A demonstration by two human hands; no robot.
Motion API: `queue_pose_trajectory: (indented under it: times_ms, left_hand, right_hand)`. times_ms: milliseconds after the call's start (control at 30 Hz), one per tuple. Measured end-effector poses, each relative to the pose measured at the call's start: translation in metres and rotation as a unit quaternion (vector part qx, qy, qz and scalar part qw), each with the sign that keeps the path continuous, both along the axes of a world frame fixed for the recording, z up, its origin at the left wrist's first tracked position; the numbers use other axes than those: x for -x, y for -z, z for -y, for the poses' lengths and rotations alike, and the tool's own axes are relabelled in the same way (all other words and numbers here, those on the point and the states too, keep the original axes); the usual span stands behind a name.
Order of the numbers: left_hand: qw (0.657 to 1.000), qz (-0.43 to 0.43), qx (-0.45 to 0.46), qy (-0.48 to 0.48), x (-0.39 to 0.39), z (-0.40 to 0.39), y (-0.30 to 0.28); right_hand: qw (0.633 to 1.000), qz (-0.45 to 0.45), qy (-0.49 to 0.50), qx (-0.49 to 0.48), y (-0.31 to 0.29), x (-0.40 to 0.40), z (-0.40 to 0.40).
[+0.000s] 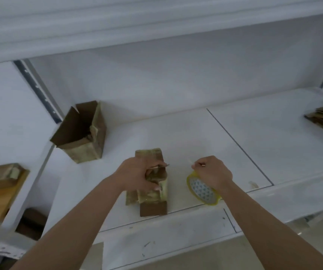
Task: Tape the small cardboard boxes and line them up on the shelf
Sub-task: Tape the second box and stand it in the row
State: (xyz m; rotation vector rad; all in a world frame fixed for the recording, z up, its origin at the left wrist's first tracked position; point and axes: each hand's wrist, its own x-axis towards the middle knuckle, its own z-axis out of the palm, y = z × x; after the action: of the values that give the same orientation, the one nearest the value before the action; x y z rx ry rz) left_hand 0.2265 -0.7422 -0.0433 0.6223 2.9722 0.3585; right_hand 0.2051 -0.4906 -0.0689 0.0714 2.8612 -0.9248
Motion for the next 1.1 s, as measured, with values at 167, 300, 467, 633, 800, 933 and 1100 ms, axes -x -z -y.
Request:
queue_pose_trajectory:
  times_ms: [167,300,467,633,800,933,1100]
  left_hand:
    - [0.998,0.002,0.030,-0.049,-0.017,0.016,0.008]
    - [0.984,-0.007,-0.077,-0.161,-0.022,0.014,0.002]
    - [0.853,-0.046,-0.436,-0.282,-0.024,-0.013,-0.022]
    - [0.887,-0.010,-0.390,-0.249,-0.022,-0.043,-0.032]
    - [0.898,-0.073,-0.363,-0.238,-0.021,-0.038,-0.034]
    - [0.900,-0.105,-0.331,-0.264,-0.023,-0.021,-0.035]
    - [0.893,-0.110,-0.302,-0.314,-0.037,0.026,-0.017]
  right_hand:
    - [0.997,-0.024,-0.038,0.067,-0.016,0.005,0.028]
    - [0.988,-0.041,-0.069,0.133,-0.032,0.003,0.034]
    - [0.983,-0.051,-0.117,0.136,-0.060,-0.005,0.041]
    - [0.978,-0.047,-0.146,0.139,-0.071,-0.015,0.044]
    - [0.952,0.045,-0.139,0.268,-0.075,-0.019,0.034]
    - [0.924,0.055,-0.136,0.353,-0.078,-0.020,0.027]
    - [0.960,0.035,-0.124,0.249,-0.059,-0.014,0.011]
